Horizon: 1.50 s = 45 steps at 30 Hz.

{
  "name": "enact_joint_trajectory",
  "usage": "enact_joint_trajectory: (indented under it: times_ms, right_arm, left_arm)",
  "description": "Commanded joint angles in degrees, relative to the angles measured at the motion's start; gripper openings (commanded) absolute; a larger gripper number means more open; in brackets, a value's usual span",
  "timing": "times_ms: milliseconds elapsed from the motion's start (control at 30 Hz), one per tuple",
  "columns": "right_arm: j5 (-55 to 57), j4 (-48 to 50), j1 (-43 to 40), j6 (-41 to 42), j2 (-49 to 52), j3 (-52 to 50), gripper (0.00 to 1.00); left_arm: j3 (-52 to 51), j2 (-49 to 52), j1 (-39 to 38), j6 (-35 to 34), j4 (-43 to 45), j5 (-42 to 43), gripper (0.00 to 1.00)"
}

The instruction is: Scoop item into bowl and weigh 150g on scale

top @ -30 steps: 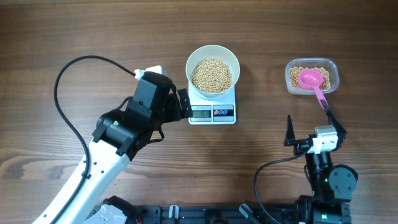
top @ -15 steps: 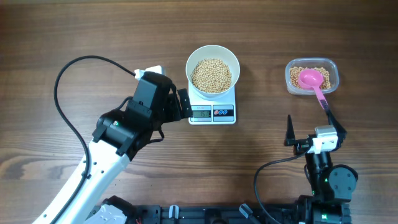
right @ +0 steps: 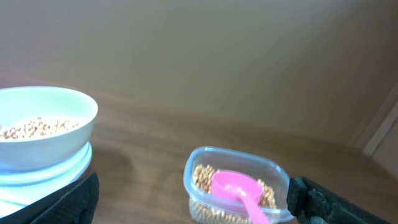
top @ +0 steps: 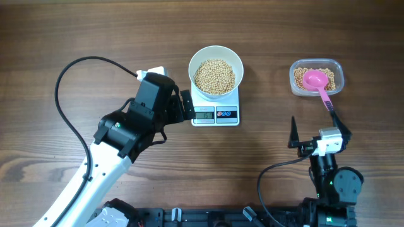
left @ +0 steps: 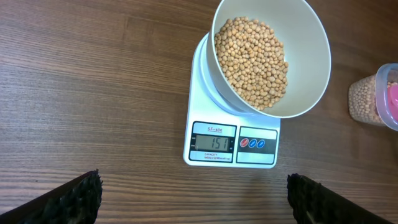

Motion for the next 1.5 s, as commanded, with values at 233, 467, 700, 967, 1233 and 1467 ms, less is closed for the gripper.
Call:
enact_joint_trajectory:
  times_ms: [233, 467, 700, 967, 1233, 1467]
  right_arm:
    - [5.55, 27.76, 0.24, -19.58, 2.51, -0.04, 1.0]
    - [13.0, 37.07, 0.24, -19.87, 11.93, 6.32, 1.0]
    - [20.22, 32.22, 0.24, -19.85, 33.51, 28.72, 1.0]
    - [18.86, -1.62, 0.24, -20.55, 62.07, 63.95, 1.0]
    - [7.63, -40.39, -0.57, -17.94, 86.64, 97.0, 1.0]
    - [-13.86, -48.43, -2.45, -12.68, 91.86, 101.31, 1.0]
  left_arm:
    - [0.07, -0.42, 0.26, 0.46, 0.11, -0.57, 1.0]
    - [0.07, -0.42, 0.26, 0.48, 0.11, -0.57, 1.0]
    - [0.07, -0.42, 0.26, 0.48, 0.11, -0.57, 1.0]
    - [0.07, -0.42, 0.26, 0.48, 0.11, -0.57, 1.0]
    - [0.07, -0.42, 0.26, 0.48, 0.11, -0.57, 1.0]
    - [0.07, -0.42, 0.26, 0.48, 0.11, -0.57, 1.0]
